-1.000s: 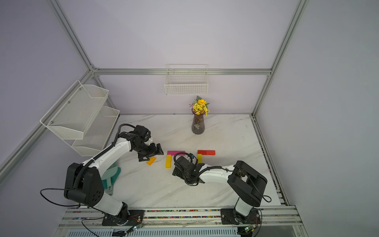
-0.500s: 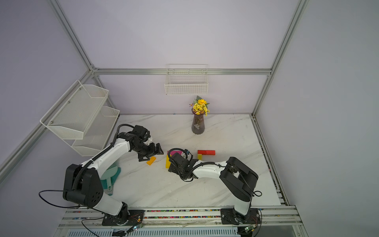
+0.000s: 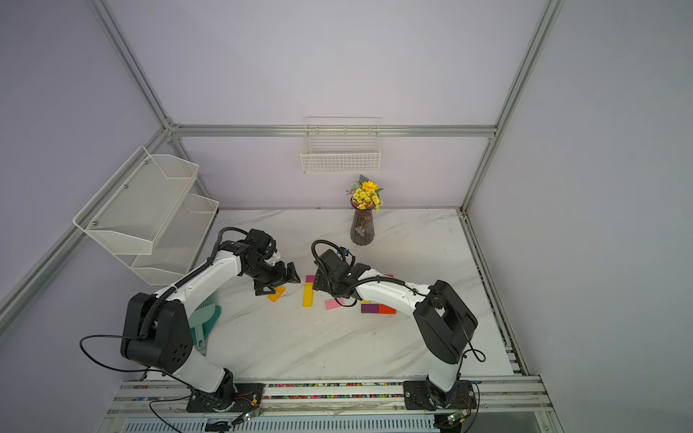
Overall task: Assemble the letter c with building blocks
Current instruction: Assemble the building block at the center of the board.
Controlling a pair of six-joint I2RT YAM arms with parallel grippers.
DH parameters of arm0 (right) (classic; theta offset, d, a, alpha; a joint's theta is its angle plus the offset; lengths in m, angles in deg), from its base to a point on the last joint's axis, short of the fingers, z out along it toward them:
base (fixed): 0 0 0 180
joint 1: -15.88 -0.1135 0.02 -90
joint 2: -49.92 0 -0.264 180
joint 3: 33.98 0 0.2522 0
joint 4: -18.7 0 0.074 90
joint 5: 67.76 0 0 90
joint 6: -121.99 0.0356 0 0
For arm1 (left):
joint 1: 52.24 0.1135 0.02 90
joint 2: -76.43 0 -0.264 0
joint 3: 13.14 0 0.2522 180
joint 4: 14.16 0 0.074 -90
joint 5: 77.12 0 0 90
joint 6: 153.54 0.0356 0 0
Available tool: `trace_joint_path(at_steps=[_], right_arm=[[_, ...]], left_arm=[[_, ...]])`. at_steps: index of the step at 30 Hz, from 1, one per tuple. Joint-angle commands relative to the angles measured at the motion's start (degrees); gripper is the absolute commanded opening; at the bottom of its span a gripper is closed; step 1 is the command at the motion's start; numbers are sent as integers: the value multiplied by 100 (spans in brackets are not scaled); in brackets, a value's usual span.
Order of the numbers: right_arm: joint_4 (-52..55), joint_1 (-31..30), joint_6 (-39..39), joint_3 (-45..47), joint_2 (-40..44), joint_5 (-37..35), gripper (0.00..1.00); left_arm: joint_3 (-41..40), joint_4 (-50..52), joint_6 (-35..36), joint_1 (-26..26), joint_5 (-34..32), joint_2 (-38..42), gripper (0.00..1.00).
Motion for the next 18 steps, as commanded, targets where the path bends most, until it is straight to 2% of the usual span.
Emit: trace_joint_path(at_steps=[1,6,18], right_arm=[[837,-30,-635,-335,-373,-4,80],[1415,-30,-1076,-780,-831,-168,80],[1503,-209,-1207,-903,-1303,-190,80]], left_arm=[[209,-30,158,101,96,10,100],[174,-4,228,289,116,-42,100],[174,-30,299,507,243,-129,100]])
